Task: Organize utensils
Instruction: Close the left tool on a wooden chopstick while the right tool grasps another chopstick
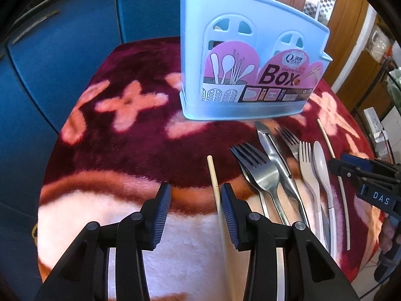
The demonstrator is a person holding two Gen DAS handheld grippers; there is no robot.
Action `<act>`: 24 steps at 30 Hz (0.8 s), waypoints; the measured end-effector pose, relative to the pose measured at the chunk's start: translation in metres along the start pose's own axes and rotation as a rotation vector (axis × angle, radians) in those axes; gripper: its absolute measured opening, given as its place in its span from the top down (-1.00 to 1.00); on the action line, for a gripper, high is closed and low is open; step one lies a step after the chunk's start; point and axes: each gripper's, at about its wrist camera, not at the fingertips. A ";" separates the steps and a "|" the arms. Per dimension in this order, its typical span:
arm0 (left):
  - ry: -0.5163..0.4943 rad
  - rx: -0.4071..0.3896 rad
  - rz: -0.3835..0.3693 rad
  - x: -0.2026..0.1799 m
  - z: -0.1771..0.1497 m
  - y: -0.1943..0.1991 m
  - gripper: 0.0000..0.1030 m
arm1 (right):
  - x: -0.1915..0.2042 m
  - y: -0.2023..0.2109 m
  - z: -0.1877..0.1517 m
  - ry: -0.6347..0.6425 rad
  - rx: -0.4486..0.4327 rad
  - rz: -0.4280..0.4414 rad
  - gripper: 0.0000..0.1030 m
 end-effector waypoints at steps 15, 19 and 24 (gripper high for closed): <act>-0.039 -0.009 0.025 -0.005 0.001 -0.006 0.16 | 0.003 -0.006 0.006 0.048 0.030 -0.017 0.11; -0.041 -0.009 0.024 -0.005 0.000 -0.006 0.17 | 0.004 -0.006 0.007 0.049 0.030 -0.017 0.11; -0.043 -0.005 0.022 -0.004 0.000 -0.006 0.17 | 0.005 -0.007 0.006 0.051 0.029 -0.025 0.14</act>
Point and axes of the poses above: each gripper's, at about its wrist camera, not at the fingertips, and y roughly against the way its jaws point, x to its left, z to its top, and after that the axes turned 9 degrees about x, right-handed
